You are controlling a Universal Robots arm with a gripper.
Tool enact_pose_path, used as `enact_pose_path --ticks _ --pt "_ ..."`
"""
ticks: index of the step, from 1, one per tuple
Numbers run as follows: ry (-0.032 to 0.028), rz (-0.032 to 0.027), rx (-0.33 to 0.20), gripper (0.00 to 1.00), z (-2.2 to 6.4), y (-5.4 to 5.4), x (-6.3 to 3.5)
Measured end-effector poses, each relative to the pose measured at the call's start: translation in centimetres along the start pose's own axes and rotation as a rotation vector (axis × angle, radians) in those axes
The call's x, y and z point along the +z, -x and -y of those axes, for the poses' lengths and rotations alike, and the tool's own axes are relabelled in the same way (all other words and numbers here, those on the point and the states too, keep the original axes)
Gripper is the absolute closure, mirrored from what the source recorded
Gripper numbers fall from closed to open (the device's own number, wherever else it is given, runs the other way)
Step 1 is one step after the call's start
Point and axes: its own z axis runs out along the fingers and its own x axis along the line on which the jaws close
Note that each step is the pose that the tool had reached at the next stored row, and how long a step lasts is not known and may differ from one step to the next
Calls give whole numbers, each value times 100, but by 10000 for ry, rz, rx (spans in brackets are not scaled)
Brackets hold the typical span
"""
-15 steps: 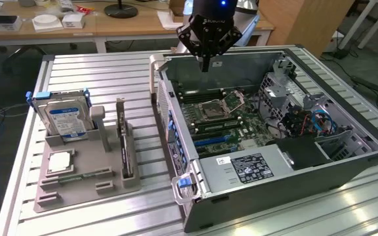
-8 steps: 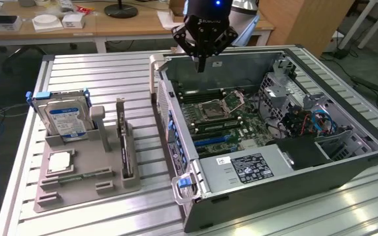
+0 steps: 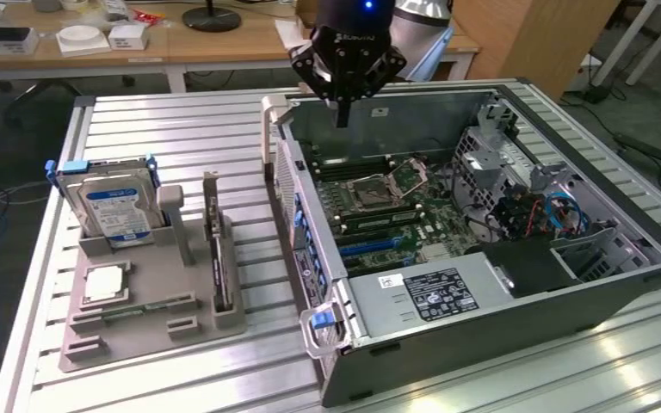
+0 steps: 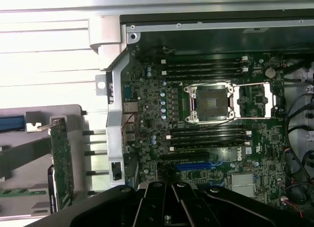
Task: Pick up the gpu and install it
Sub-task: 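Reach for the gpu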
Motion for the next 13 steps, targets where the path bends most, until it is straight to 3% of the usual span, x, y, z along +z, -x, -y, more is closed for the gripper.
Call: enact_pose_path --ticks 13 --pt "1 0 0 90 12 -161 3"
